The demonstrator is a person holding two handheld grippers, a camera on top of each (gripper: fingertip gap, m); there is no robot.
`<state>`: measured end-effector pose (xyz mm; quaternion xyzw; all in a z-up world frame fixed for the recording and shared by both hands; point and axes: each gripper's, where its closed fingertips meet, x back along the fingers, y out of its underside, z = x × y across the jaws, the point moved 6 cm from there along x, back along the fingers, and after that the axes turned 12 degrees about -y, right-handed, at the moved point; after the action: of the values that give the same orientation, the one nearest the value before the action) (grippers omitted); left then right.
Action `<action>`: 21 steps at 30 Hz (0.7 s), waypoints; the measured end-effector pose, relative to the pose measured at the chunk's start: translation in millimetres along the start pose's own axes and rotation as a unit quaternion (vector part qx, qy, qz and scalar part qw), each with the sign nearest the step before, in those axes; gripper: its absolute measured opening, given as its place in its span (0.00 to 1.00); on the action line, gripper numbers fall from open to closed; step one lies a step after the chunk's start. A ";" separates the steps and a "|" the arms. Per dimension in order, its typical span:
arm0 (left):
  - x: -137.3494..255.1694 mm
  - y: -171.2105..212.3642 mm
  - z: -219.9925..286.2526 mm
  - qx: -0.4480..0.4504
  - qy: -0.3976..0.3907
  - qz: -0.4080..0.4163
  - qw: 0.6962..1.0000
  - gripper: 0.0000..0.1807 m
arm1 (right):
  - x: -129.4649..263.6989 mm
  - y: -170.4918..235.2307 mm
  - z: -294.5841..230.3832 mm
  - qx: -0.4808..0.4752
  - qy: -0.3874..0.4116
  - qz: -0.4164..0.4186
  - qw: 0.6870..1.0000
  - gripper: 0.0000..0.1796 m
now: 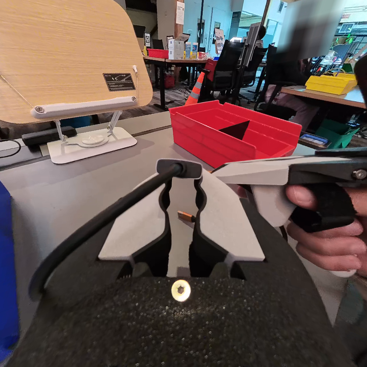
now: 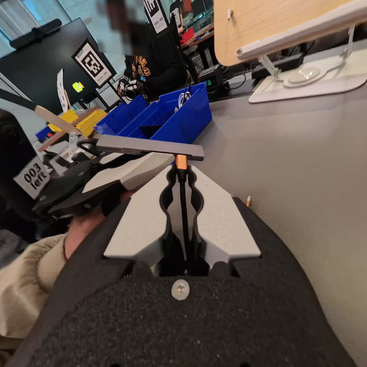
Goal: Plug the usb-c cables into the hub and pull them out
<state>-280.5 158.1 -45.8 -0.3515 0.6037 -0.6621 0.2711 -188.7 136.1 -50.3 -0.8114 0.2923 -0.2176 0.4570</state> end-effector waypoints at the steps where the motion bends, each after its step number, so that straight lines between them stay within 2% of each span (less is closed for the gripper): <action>1: -0.5 -0.1 0.5 -0.002 -0.001 0.002 1.000 0.12 | 0.3 -0.6 0.3 -0.011 -0.002 -0.001 1.000 0.06; 4: -4.3 0.5 0.9 -0.005 -0.006 -0.004 1.000 0.12 | 1.4 -0.7 3.1 -0.008 0.004 0.001 1.000 0.06; 6: -5.2 0.0 -41.0 0.023 -0.111 0.000 0.994 0.12 | 3.9 4.9 2.9 -0.024 -0.005 -0.009 1.000 0.06; 8: 4.8 -10.4 -86.1 0.088 -0.122 0.023 0.988 0.12 | 7.6 15.9 0.8 -0.017 -0.003 -0.019 1.000 0.06; 11: 17.2 -24.7 -46.6 -0.042 -0.099 0.045 0.993 0.12 | 6.0 8.0 3.4 0.030 0.006 -0.018 0.999 0.06; 14: 15.4 -10.0 -28.7 -0.040 -0.085 0.032 0.995 0.12 | 14.0 -32.5 1.9 0.044 -0.022 0.011 0.999 0.06; 16: 13.6 -0.5 -25.8 0.001 -0.037 0.024 0.999 0.12 | 26.5 -68.6 -7.9 0.057 -0.078 0.007 0.995 0.06; 21: 13.7 19.0 -4.2 0.009 0.034 -0.018 0.999 0.12 | 70.8 -157.1 -3.6 0.108 -0.132 0.023 0.985 0.06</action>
<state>-293.4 147.6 -62.8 -0.3370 0.6000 -0.6842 0.2414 -95.6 150.8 94.0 -0.7718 0.2229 -0.1285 0.5815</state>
